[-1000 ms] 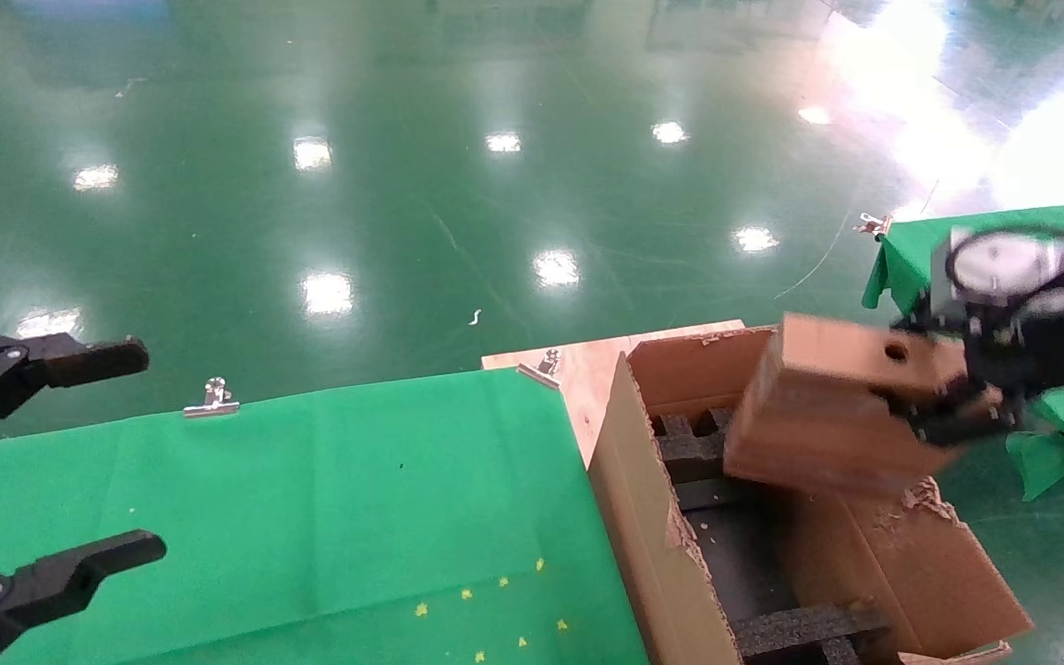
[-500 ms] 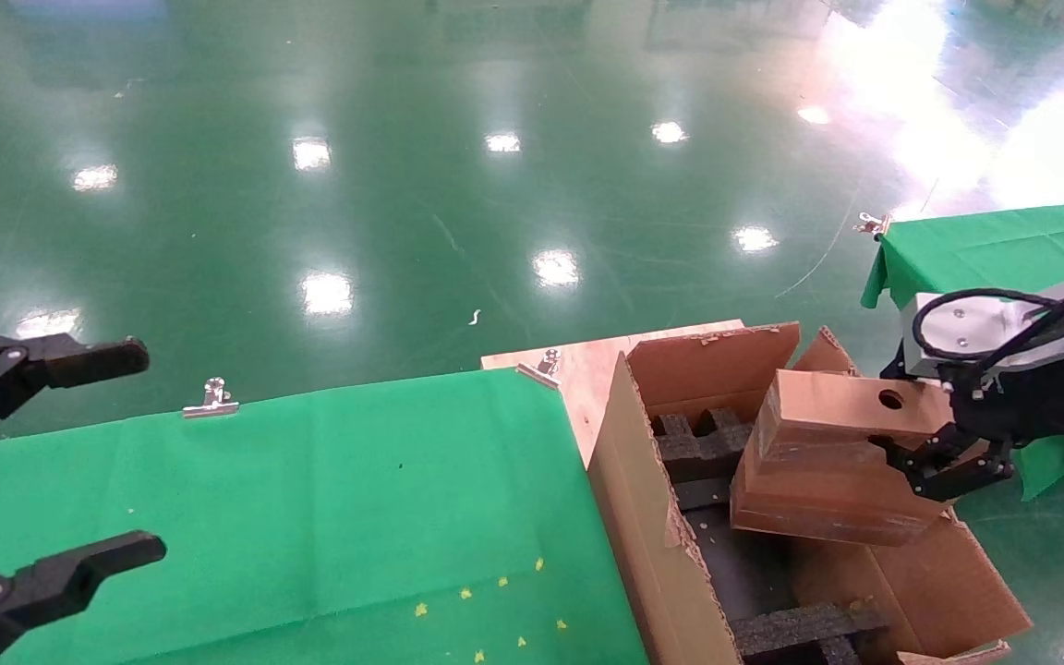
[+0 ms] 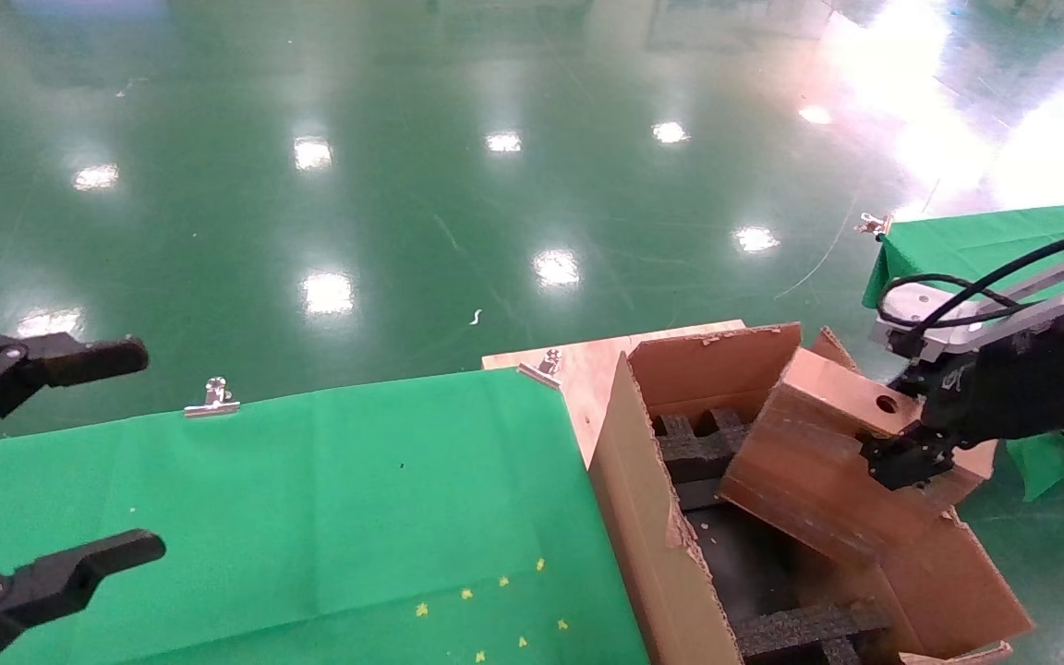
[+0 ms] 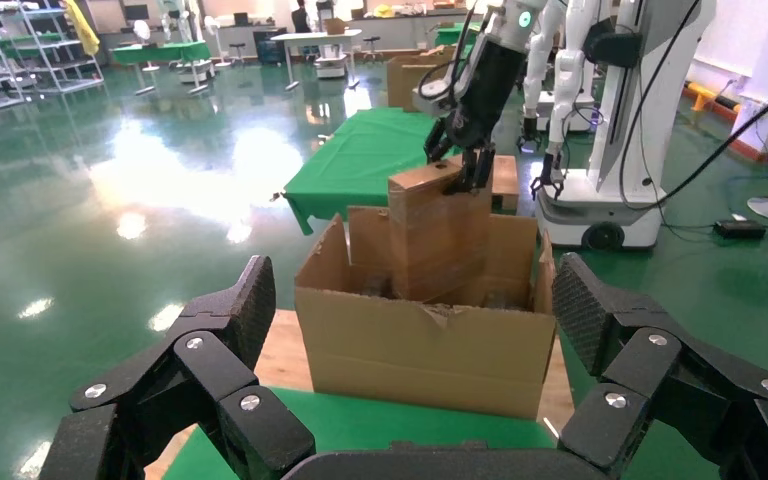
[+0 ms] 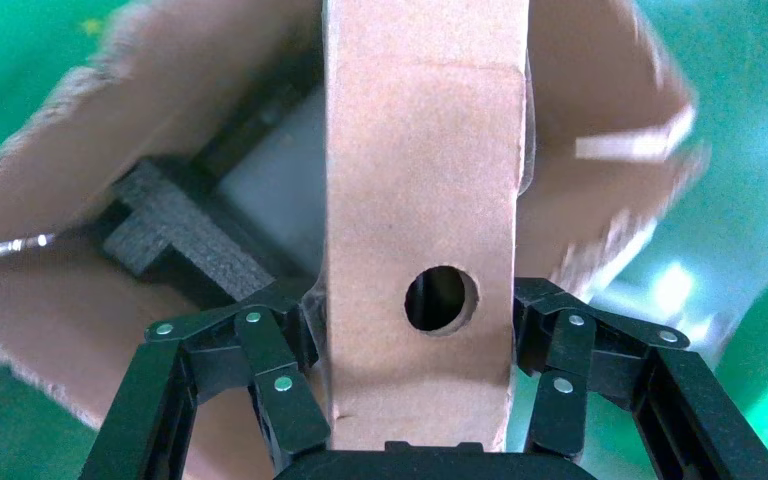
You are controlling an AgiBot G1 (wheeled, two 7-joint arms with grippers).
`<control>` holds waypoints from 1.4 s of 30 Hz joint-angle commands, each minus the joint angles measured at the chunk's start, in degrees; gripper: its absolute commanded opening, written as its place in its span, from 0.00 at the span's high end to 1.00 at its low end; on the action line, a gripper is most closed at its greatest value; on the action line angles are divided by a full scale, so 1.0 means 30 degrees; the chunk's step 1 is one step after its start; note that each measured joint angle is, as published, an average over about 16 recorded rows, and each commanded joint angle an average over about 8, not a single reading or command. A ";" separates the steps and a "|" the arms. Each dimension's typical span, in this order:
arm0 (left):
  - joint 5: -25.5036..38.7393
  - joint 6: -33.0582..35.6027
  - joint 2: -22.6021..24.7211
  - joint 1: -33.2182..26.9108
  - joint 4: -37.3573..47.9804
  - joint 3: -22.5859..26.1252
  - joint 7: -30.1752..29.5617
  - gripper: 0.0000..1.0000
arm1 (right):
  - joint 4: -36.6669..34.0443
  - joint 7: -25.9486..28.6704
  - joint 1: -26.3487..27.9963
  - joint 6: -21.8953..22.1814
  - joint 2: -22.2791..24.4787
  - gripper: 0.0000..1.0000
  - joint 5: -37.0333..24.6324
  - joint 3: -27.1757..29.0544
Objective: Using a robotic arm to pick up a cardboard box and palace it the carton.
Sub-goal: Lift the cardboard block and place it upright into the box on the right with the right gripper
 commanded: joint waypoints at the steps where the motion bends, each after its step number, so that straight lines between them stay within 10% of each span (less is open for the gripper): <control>1: 0.0000 0.0000 0.0000 0.0000 0.0000 0.0000 0.0000 0.00 | 0.0195 0.1861 -0.0348 0.0604 0.0023 1.00 -0.0576 -0.0236; 14: -0.0001 0.0000 0.0000 0.0000 0.0000 0.0001 0.0000 0.00 | 0.1942 1.3441 -0.1745 0.2031 -0.0218 1.00 -0.3800 -0.1170; 42: -0.0002 -0.0001 -0.0001 -0.0001 0.0000 0.0002 0.0001 0.00 | 0.2016 1.9672 -0.4019 0.4152 -0.1807 1.00 -0.7082 -0.2221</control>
